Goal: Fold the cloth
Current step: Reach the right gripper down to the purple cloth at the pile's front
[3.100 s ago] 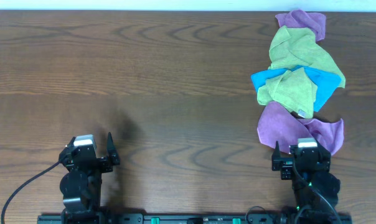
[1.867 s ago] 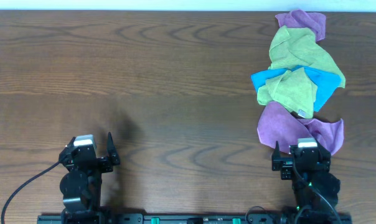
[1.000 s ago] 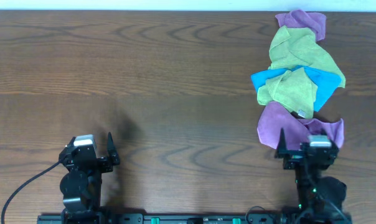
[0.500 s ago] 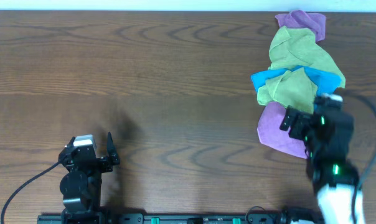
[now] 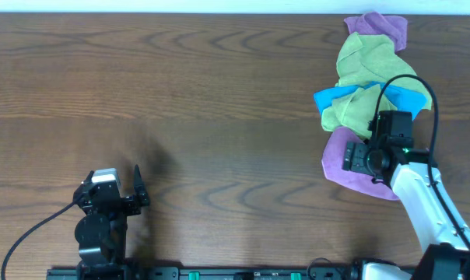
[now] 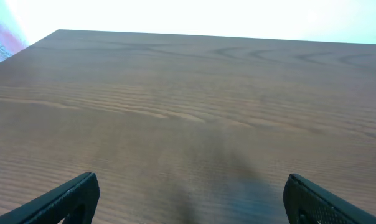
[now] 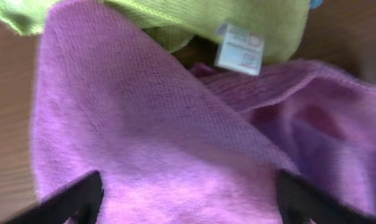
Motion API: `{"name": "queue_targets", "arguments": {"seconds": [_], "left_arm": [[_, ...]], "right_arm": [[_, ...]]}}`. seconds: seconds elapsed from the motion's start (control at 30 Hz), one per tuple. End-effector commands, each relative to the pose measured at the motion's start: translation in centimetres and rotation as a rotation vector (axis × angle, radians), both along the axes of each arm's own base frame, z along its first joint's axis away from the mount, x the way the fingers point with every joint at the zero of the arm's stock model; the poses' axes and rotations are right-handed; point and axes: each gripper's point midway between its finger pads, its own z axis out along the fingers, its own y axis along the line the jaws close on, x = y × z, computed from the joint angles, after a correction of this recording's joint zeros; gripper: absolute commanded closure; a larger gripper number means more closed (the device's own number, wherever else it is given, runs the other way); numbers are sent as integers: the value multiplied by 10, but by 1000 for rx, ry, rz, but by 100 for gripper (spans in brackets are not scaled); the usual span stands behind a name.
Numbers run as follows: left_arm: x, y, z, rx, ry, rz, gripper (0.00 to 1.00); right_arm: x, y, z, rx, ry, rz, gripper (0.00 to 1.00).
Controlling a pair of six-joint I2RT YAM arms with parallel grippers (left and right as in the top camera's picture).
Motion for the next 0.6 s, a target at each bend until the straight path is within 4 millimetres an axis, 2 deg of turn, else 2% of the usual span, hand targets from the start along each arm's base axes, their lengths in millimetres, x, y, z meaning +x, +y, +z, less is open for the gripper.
{"name": "queue_targets", "arguments": {"seconds": [0.0, 0.03, 0.13, 0.23, 0.27, 0.3, 0.33, 0.43, 0.57], "left_arm": [[-1, 2, -12, 9, 28, 9, 5], [-1, 2, -12, 10, 28, 9, 5], [-1, 2, -12, 10, 28, 9, 5], [-1, 2, -12, 9, 28, 9, 5], [-1, 2, -12, 10, 28, 9, 5], [-1, 2, -12, 9, 28, 9, 5], [-1, 2, -12, 9, 28, 9, 4], [-1, 2, -12, 9, 28, 9, 5], [-1, 2, -12, 9, 28, 9, 5]], "right_arm": [[3, -20, 9, -100, -6, -26, 87], [4, -21, 9, -101, -8, -24, 99], [11, -16, 11, -73, -41, -14, 99], [22, -11, 22, -46, -78, -2, 99], [25, -14, 26, -59, -86, -2, 92], [27, -17, 29, -76, -89, -6, 49], [27, -20, 32, -96, -86, -12, 35], [12, -24, 24, -149, 12, 102, 31], [-1, -23, 15, -157, 99, 175, 34]]}}
